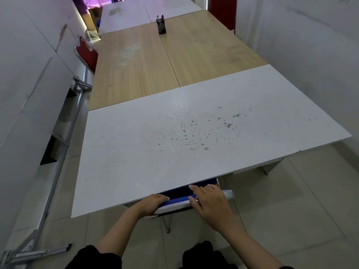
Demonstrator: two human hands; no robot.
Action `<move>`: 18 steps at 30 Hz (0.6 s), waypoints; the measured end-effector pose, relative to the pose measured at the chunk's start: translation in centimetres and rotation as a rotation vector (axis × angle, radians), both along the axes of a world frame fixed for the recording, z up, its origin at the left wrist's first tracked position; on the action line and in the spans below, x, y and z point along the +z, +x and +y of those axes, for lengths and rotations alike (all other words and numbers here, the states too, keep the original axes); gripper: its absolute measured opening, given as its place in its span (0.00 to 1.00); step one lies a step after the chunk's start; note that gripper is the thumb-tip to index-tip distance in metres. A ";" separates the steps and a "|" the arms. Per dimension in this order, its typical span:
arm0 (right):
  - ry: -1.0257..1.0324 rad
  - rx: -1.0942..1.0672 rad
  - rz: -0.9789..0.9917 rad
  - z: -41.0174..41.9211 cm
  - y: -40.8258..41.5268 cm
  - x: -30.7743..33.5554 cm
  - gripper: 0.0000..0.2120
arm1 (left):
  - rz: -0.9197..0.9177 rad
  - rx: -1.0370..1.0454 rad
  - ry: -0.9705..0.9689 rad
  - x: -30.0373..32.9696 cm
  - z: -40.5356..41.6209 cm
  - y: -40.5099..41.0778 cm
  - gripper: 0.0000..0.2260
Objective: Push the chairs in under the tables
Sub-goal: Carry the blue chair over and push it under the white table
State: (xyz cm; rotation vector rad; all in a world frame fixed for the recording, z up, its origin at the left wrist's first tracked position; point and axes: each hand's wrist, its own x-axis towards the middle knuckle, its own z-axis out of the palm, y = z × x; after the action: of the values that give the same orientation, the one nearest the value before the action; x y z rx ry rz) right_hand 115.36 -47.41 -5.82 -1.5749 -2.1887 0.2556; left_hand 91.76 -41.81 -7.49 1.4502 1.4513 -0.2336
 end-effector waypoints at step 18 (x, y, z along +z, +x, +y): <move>-0.447 -0.403 0.314 3.2 29.5 0.2 0.15 | -0.204 -0.125 0.266 -0.4 9.8 31.3 0.12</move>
State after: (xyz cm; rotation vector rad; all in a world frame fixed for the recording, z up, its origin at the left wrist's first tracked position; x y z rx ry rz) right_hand 144.85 -44.19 -5.66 -2.0058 -1.6020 0.8439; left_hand 123.07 -32.05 -7.93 1.7289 1.2617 0.0323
